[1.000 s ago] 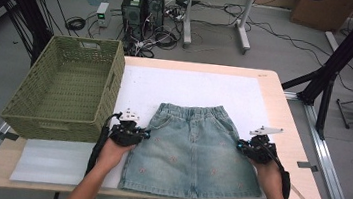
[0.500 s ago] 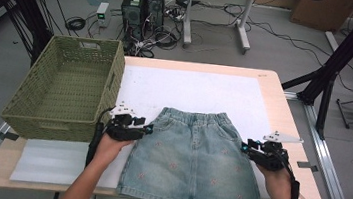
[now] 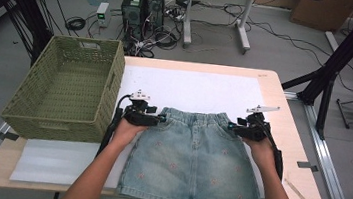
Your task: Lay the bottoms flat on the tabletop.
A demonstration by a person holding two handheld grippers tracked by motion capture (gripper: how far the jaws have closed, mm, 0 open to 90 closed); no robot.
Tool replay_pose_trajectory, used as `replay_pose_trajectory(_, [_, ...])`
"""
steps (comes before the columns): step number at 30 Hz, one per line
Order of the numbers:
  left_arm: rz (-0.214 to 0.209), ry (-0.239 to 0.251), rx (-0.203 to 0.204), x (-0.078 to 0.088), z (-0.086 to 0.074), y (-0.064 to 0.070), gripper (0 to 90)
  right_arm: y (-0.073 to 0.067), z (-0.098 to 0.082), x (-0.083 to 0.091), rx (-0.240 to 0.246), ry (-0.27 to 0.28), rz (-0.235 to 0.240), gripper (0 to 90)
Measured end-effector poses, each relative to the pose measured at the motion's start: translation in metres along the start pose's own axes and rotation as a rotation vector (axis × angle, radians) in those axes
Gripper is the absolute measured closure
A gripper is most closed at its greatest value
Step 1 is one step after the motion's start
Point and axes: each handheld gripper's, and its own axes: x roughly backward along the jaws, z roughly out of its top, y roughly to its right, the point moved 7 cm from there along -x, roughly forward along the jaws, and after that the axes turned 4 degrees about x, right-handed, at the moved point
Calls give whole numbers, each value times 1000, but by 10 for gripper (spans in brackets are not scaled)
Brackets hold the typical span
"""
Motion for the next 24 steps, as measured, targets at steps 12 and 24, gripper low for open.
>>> replay_pose_trajectory(12, [16,-83,-27,-15,-5,-2,725,1,4,-32,70,-83,-16,772])
replay_pose_trajectory(24, [99,47,-12,-6,4,-4,748,14,2,-15,21,4,-104,792])
